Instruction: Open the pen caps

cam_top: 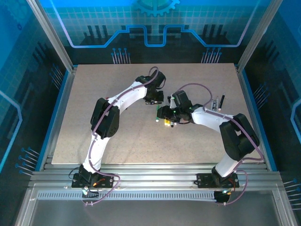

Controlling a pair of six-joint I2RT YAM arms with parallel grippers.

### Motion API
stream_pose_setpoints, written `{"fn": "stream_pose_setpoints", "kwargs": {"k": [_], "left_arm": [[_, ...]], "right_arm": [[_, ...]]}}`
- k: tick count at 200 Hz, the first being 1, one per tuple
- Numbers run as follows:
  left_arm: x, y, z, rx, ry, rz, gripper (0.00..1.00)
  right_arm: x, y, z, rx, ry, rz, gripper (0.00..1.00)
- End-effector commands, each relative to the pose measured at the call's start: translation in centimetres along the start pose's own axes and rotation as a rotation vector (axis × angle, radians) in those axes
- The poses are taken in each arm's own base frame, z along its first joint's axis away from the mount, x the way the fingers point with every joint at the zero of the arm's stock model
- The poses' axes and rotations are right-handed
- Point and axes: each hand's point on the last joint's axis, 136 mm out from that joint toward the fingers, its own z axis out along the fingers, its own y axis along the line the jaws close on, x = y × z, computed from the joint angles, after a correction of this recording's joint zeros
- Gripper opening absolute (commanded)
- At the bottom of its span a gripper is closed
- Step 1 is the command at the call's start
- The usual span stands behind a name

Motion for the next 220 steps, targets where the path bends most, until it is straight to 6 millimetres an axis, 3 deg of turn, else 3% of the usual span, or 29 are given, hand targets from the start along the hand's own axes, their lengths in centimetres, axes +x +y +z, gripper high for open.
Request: {"fn": "stream_pose_setpoints", "kwargs": {"k": [1,79,104,130,143,159,220], "left_arm": [[0.4,-0.8,-1.8,0.051,-0.002,-0.015,0.0],[0.5,-1.6,-2.9,0.097,-0.011,-0.024,0.0],[0.4,-1.5,-3.1,0.093,-0.017,-0.024,0.0],[0.5,-1.1,-2.9,0.075,-0.016,-0.031,0.0],[0.6,-0.9,-2.6,0.065,-0.013,-0.033,0.2],[0.7,-0.7,-2.3,0.057,-0.011,-0.035,0.33],[0.6,-0.6,-1.4,0.051,-0.001,-0.043,0.32]], "right_arm": [[-0.6,2.0,0.6,-0.054,0.0,-0.008,0.51],[-0.9,2.6,2.9,-0.066,0.032,0.002,0.43],[-0.8,2.4,2.9,-0.059,0.025,0.014,0.0],[-0.6,2.4,2.4,-0.063,0.009,0.003,0.0],[-0.4,2.5,2.1,-0.073,0.009,-0.004,0.0],[-0.3,2.8,1.8,-0.09,0.004,-0.012,0.0],[-0.3,3.2,1.4,-0.101,0.001,-0.032,0.0]]}}
